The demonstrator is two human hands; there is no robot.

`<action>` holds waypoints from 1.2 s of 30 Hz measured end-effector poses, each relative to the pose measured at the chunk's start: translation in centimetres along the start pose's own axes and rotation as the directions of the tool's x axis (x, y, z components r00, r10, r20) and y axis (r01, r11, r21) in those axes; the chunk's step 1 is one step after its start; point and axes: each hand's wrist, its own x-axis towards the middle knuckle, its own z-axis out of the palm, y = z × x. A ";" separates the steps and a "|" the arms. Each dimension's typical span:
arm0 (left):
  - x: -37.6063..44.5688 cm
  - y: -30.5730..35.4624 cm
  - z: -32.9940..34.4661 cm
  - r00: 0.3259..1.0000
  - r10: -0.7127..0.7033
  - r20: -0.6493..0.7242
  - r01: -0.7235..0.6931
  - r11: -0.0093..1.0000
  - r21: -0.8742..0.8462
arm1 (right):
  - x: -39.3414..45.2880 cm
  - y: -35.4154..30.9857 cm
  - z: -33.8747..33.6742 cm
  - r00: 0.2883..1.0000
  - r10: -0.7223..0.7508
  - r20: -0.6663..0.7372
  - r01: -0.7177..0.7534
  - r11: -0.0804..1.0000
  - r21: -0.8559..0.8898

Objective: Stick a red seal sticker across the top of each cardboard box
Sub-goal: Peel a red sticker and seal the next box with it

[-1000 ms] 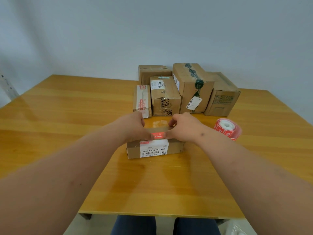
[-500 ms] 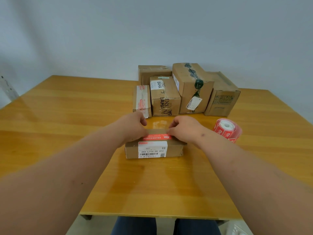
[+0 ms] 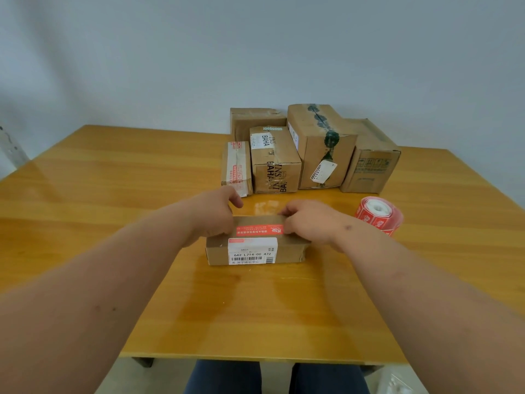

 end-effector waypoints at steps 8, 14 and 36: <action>0.3 -0.6 0.1 0.994 0.019 -0.112 -0.022 1.000 -0.022 | 0.4 0.3 0.3 0.998 0.004 -0.069 0.000 0.999 0.048; -0.9 -0.2 -0.6 0.995 0.046 0.085 -0.059 0.985 0.161 | -0.2 0.7 -0.5 0.978 -0.049 0.202 0.065 0.995 -0.071; 3.9 -7.9 -6.8 0.977 -0.037 -0.208 0.075 0.981 0.177 | 7.2 -12.9 5.1 0.933 -0.245 -0.264 0.269 0.961 0.060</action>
